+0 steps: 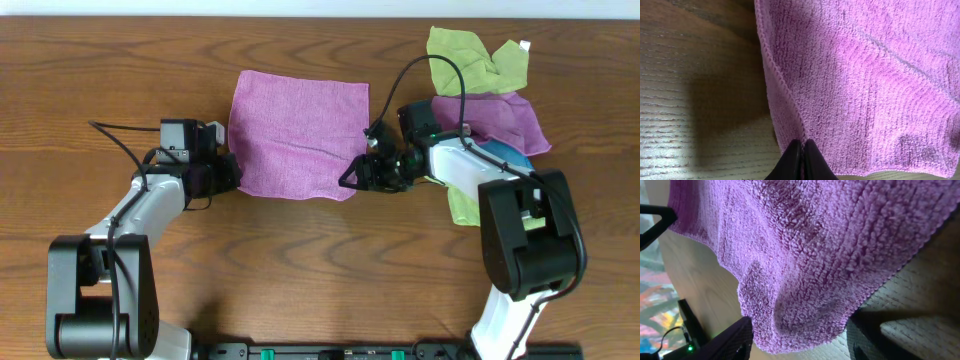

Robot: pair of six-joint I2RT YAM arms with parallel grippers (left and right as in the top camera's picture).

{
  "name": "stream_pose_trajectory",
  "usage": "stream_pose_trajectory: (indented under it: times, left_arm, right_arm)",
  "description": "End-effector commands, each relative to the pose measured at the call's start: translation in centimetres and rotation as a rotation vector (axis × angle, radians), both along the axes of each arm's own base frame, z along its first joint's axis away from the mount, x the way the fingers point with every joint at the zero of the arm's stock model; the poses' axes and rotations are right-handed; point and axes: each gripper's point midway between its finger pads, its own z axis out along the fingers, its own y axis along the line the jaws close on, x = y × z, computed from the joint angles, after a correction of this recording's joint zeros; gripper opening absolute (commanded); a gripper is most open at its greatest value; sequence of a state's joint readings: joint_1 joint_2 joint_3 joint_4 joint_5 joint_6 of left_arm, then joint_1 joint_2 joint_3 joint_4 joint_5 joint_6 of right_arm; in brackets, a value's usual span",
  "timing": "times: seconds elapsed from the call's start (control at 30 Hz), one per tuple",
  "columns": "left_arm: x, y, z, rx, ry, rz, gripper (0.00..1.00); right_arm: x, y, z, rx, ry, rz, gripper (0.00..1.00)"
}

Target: Fold the cloth

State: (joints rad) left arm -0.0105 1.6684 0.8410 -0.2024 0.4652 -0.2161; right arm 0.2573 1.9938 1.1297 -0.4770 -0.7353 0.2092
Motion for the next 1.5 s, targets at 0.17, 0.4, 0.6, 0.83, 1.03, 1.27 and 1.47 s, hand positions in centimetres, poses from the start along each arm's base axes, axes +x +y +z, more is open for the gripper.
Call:
stream_pose_trajectory:
  times: [0.17, 0.4, 0.6, 0.83, 1.03, 1.27, 1.47]
  left_arm:
    - [-0.2, -0.2, -0.3, -0.008, 0.012, -0.005, 0.06]
    - [1.5, -0.7, 1.8, -0.036, -0.033, -0.019, 0.06]
    - [4.2, -1.5, 6.1, -0.077, -0.104, -0.043, 0.06]
    - [5.9, -1.5, 8.9, -0.077, -0.15, -0.045, 0.06]
    - [5.9, -1.5, 8.9, -0.077, -0.149, -0.045, 0.06]
    - [5.8, -1.5, 8.9, -0.076, -0.148, -0.045, 0.06]
    - [5.8, -1.5, 8.8, -0.076, -0.147, -0.045, 0.05]
  right_arm:
    - [-4.7, -4.2, -5.1, -0.195, 0.253, -0.053, 0.62]
    - [-6.9, -4.8, -4.8, -0.215, 0.347, -0.033, 0.67]
    - [-7.3, -1.4, -3.5, -0.089, 0.364, -0.005, 0.7]
    - [-6.9, 4.3, -1.8, 0.067, 0.346, 0.018, 0.75]
    - [-7.5, 7.2, -2.4, 0.014, 0.336, 0.005, 0.72]
    - [-5.0, 5.3, -4.0, -0.096, 0.31, -0.152, 0.7]
    - [-3.4, 1.5, -5.2, -0.194, 0.318, -0.273, 0.7]
